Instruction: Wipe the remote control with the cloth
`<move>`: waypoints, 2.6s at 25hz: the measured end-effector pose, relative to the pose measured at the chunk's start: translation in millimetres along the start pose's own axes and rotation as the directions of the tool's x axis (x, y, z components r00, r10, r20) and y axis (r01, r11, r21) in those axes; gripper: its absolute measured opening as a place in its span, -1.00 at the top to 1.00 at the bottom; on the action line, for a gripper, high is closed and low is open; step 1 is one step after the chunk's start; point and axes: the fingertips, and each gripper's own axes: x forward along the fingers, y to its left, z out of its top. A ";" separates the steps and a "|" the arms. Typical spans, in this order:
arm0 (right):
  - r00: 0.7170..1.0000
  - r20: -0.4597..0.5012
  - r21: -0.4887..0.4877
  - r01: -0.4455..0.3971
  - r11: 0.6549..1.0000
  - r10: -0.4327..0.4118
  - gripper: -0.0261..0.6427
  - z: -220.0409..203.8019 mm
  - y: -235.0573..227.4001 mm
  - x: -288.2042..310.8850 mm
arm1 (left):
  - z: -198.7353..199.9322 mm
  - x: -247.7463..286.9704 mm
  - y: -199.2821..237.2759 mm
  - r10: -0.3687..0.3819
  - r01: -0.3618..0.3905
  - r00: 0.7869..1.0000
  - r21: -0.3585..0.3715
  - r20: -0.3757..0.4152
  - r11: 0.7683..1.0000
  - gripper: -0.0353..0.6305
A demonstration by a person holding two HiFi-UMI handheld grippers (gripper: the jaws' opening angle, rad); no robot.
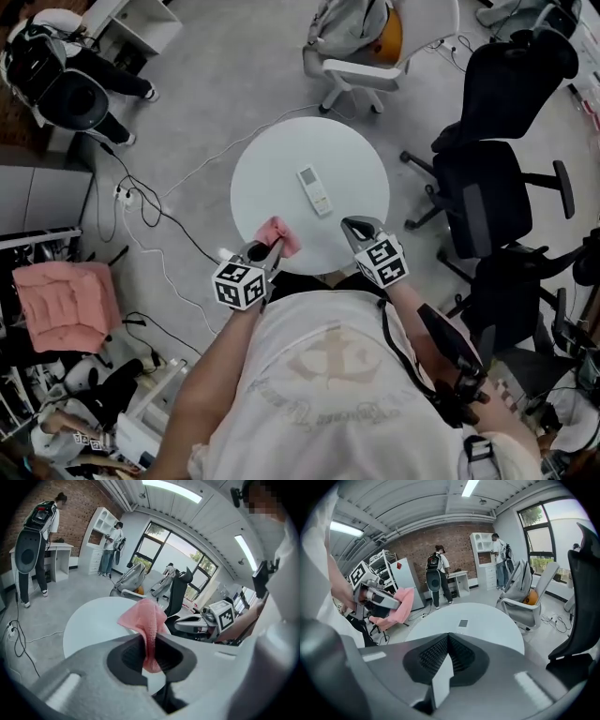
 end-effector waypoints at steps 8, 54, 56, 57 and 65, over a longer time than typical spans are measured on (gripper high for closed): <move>0.996 -0.061 0.062 0.067 0.996 -0.063 0.90 -12.6 -4.5 31.0 | 7.8 24.0 19.4 -0.081 0.085 0.993 0.036 -0.088 0.996 0.82; 0.911 -0.291 0.100 0.334 0.937 -0.293 0.23 -56.3 -18.1 122.2 | 2.8 152.7 23.5 -0.217 0.464 0.746 0.257 -0.630 0.848 0.82; 0.912 -0.284 0.096 0.334 0.938 -0.296 0.23 -53.8 -17.1 122.5 | -0.4 155.1 21.8 -0.205 0.474 0.726 0.261 -0.656 0.841 0.81; 0.913 -0.281 0.094 0.333 0.938 -0.296 0.23 -52.8 -16.1 122.9 | -2.3 157.1 21.1 -0.197 0.482 0.714 0.267 -0.672 0.835 0.82; 0.918 -0.274 0.064 0.316 0.947 -0.287 0.24 -50.2 -10.5 123.7 | -28.6 175.1 9.7 -0.093 0.567 0.556 0.295 -0.826 0.769 0.81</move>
